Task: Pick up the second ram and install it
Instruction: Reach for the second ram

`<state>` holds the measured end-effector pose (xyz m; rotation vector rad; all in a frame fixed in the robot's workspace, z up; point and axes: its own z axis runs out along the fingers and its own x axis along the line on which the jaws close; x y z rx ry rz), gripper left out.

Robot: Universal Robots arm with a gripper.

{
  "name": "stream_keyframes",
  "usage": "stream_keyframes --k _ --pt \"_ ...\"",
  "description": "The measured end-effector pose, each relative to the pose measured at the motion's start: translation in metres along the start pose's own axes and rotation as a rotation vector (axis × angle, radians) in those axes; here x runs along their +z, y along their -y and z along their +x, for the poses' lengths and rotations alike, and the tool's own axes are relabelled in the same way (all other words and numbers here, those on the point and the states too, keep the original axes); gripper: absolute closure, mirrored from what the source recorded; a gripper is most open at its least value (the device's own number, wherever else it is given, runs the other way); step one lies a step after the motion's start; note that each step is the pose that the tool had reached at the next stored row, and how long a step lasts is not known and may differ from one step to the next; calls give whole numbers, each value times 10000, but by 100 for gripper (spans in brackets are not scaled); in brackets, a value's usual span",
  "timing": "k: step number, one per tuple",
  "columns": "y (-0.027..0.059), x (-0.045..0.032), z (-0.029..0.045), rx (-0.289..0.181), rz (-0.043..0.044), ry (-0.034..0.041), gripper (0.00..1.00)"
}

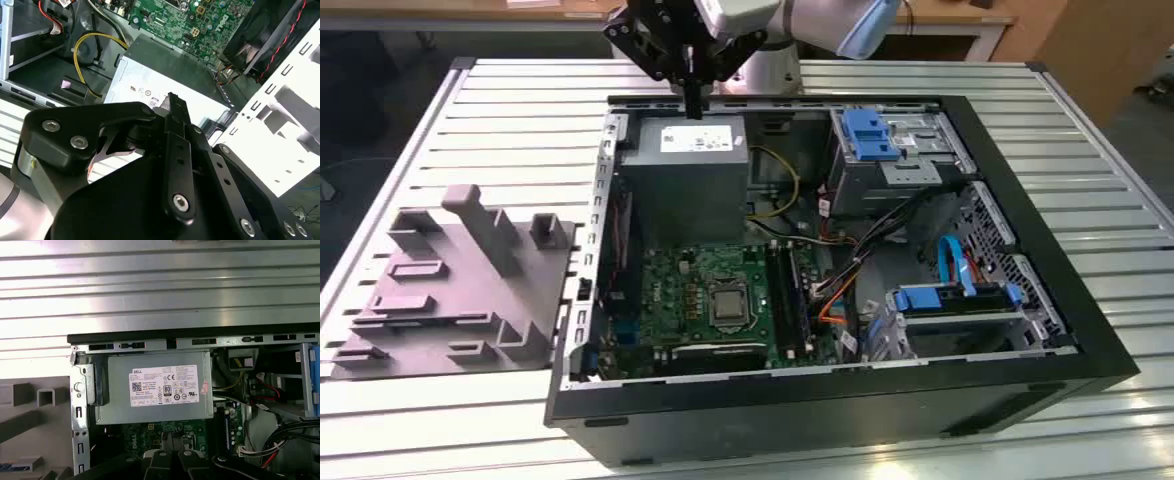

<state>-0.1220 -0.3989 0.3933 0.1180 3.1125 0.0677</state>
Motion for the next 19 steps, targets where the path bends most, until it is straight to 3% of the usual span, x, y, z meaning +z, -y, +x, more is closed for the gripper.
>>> stream_keyframes --k 4,7,19 --pt "1 -1 8 1 1 -1 90" --pt "5 -1 68 -1 0 0 90" --pt "31 -8 408 -1 0 1 90"
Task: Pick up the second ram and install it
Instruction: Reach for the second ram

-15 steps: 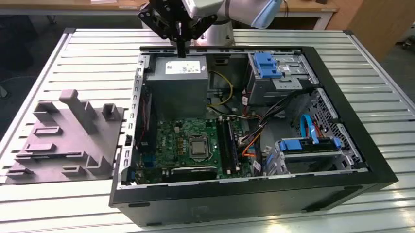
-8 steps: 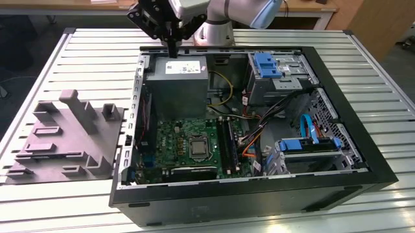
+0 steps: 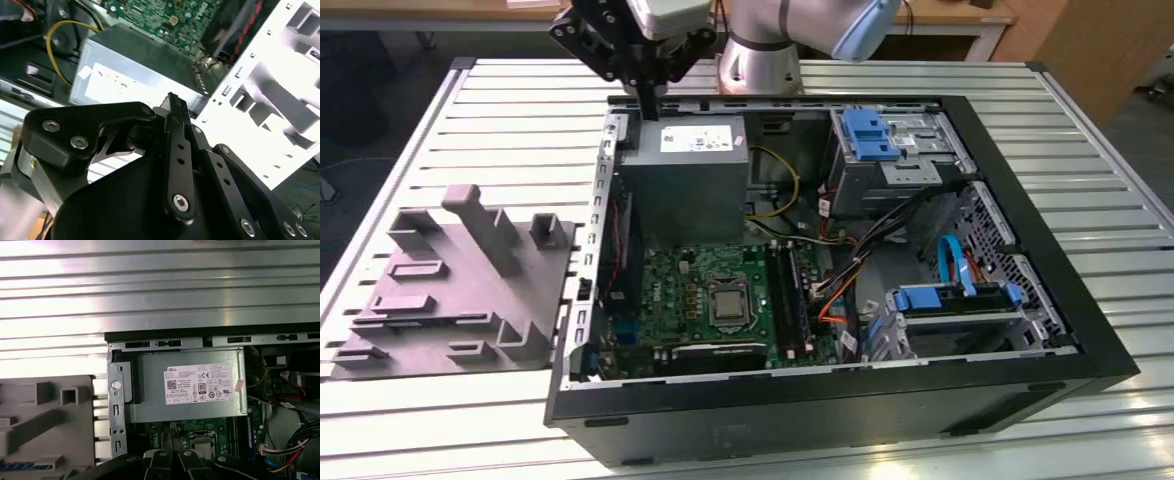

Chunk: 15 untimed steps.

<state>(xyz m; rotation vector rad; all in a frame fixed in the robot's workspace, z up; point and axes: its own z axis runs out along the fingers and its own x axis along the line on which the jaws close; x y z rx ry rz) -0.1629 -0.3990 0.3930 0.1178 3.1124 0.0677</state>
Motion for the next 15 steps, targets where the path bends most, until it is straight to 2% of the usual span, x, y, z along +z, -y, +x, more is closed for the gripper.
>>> stream_keyframes --k 15 --pt "31 -10 414 2 1 0 90"
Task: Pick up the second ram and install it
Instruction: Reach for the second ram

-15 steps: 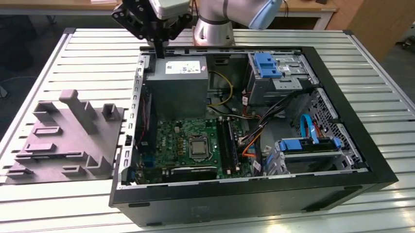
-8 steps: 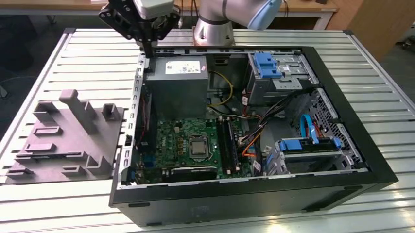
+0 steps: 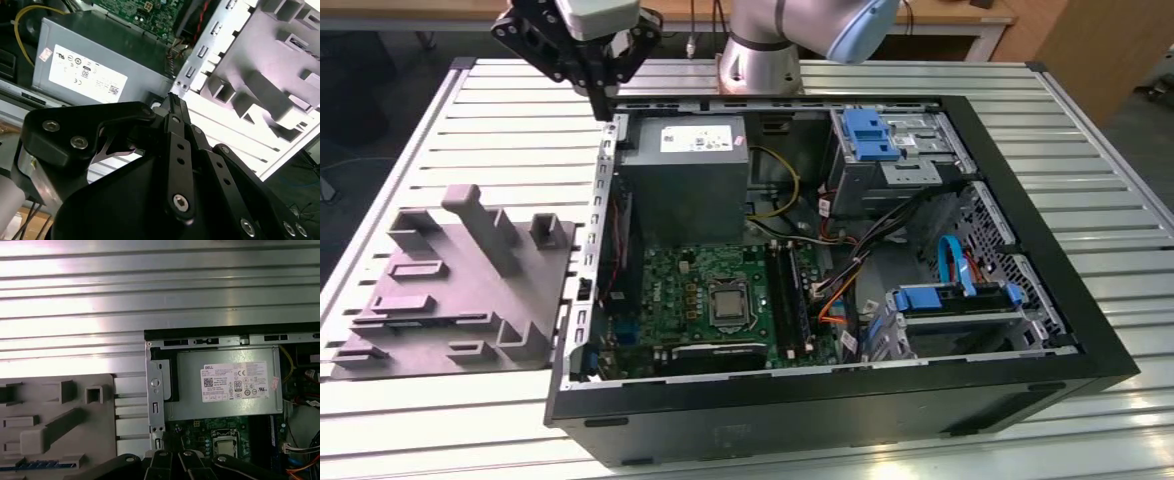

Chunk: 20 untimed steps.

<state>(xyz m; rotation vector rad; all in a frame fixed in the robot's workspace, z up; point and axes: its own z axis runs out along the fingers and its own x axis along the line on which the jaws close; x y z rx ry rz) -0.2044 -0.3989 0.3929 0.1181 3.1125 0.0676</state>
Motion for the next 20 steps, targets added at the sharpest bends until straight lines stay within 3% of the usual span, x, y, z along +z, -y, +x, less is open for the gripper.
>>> stream_keyframes --k 20 --pt "42 -12 558 -2 0 1 90"
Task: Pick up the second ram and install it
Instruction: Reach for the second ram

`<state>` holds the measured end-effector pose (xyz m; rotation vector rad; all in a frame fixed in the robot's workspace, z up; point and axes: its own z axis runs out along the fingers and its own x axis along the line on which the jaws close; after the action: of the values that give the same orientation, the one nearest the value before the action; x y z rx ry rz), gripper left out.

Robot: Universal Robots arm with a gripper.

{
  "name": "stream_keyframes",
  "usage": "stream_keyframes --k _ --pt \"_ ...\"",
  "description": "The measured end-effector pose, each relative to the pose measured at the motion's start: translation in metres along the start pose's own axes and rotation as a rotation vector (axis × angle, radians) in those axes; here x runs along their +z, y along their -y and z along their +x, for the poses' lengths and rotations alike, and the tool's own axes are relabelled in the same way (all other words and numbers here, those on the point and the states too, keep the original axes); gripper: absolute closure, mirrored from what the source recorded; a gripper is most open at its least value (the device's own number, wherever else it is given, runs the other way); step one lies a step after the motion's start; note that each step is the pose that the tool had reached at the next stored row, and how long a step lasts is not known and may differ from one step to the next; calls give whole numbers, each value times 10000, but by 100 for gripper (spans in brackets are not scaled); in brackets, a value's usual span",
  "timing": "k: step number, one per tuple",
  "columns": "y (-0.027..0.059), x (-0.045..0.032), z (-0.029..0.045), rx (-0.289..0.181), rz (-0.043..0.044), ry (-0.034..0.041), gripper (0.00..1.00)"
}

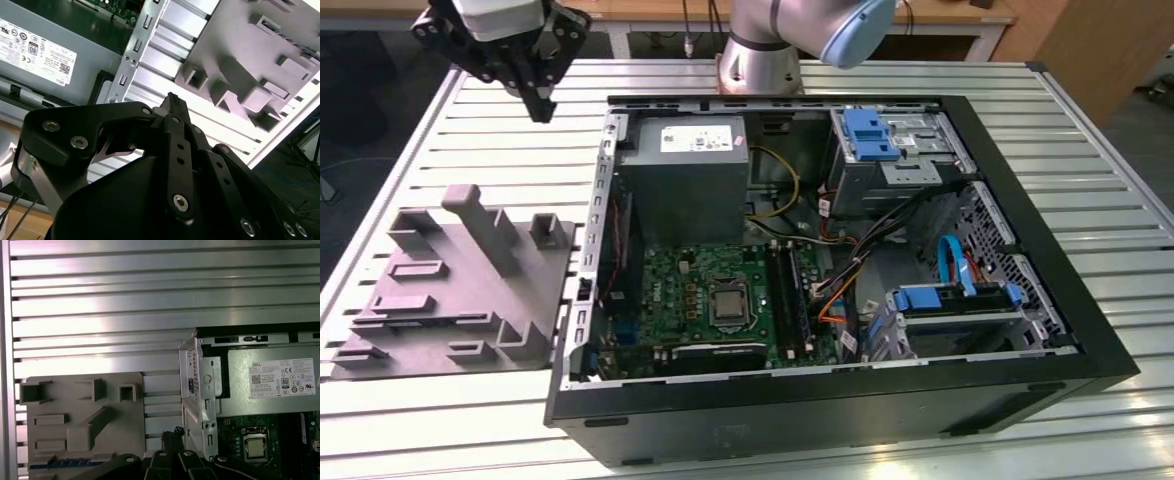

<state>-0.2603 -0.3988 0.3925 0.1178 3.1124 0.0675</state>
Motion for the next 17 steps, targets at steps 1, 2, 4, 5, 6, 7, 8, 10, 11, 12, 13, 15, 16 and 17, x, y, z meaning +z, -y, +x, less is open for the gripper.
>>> stream_keyframes --k 1,2,4,5,6,7,8,10,11,12,13,15,16,17 --pt "2 0 33 1 -1 1 90" --pt "5 -1 63 2 -1 1 90" --pt "10 -2 130 1 -1 1 90" --pt "12 -3 162 0 -1 1 90" --pt "14 -5 194 0 0 0 90" --pt "17 -5 225 0 0 0 90" --pt "19 -6 257 1 0 1 90" --pt "24 -7 323 2 -1 0 90" --pt "26 -8 354 1 -1 1 90" --pt "29 -8 386 1 -1 1 90" --pt "31 -9 418 1 0 0 90" --pt "36 -10 485 1 -1 1 90" --pt "39 -10 518 1 -1 1 90" --pt "41 -9 551 2 0 1 90"
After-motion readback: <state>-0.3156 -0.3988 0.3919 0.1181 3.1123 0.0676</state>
